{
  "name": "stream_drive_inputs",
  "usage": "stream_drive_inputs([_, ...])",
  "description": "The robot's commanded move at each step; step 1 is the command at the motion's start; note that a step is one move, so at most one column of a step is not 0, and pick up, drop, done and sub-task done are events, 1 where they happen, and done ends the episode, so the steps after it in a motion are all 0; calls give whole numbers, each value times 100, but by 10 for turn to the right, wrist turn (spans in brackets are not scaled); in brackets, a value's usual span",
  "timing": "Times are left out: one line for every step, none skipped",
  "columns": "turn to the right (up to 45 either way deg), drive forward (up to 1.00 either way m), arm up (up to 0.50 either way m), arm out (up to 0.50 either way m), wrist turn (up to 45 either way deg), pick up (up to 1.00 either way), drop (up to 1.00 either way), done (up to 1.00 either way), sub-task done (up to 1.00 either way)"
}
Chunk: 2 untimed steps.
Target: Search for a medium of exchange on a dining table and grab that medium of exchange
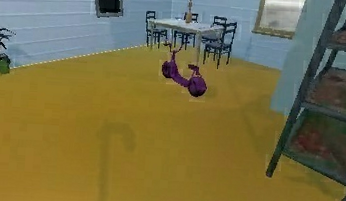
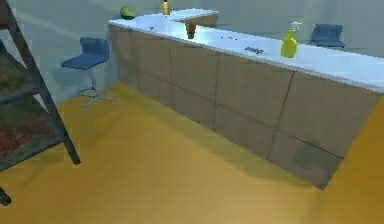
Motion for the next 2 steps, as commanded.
stream_drive_inputs([180,0,0,0,0,0,0,0,0])
stream_drive_inputs([0,100,0,0,0,0,0,0,0])
